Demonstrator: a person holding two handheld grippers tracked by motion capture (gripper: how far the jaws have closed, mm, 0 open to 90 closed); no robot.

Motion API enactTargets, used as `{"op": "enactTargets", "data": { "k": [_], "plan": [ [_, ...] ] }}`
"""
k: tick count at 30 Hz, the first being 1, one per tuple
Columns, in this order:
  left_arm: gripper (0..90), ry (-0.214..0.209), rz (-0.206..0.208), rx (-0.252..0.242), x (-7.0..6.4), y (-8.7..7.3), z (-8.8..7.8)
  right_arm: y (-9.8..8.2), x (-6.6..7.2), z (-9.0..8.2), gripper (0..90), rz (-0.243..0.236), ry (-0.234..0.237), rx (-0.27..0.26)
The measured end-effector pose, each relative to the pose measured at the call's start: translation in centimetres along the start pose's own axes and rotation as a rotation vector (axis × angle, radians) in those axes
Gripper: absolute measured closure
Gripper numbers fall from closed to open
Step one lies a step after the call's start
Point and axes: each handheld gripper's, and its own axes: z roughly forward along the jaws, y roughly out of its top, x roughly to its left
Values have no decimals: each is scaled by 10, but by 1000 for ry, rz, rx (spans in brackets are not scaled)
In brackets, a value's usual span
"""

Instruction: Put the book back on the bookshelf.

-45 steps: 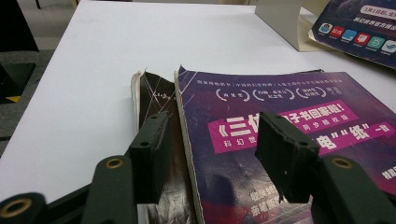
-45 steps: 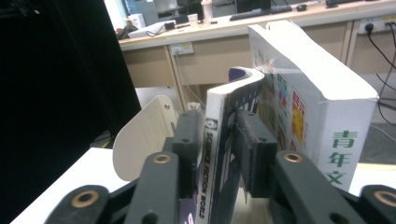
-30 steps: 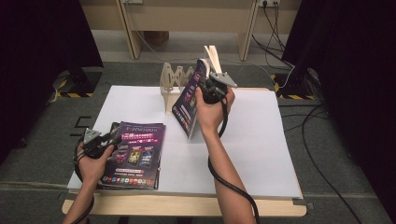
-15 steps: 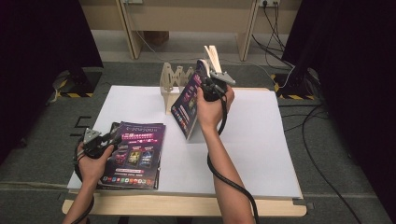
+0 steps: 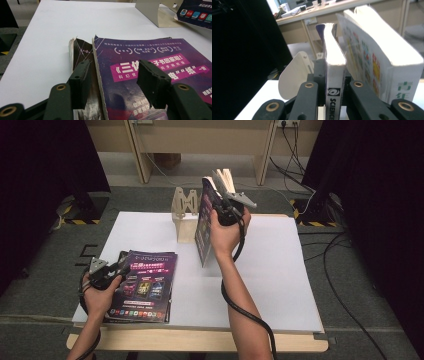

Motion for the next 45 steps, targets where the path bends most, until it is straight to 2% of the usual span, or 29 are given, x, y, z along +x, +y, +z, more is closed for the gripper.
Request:
{"op": "enactTargets", "data": {
  "k": [4, 8, 14, 17, 21, 26, 29, 37, 41, 45],
  "plan": [
    [442, -1, -4, -5, 0, 0, 0, -1, 5, 2, 833, -52, -5, -38],
    [442, 1, 0, 1, 1, 0, 0, 3, 10, 4, 834, -70, -2, -71],
    [442, -2, -3, -5, 1, 0, 0, 8, 15, 16, 833, -129, -48, -93],
    [442, -3, -4, -3, 1, 0, 0, 7, 14, 20, 833, -130, -71, -86],
    [442, -6, -12, -4, 1, 0, 0, 4, 12, 17, 833, -128, -74, -78],
    [442, -1, -4, -3, 0, 0, 0, 4, 15, 7, 833, -140, -74, -103],
    [442, 1, 3, -3, 0, 0, 0, 9, 15, 8, 833, -140, -69, -122],
    [443, -2, -5, -3, 1, 0, 0, 12, 13, 29, 833, -130, -86, -147],
    [443, -2, -2, -1, 1, 0, 0, 12, 12, 42, 832, -113, -89, -136],
    [443, -4, -5, -2, 1, 0, 0, 8, 13, 53, 832, -130, -93, -139]
  ]
}}
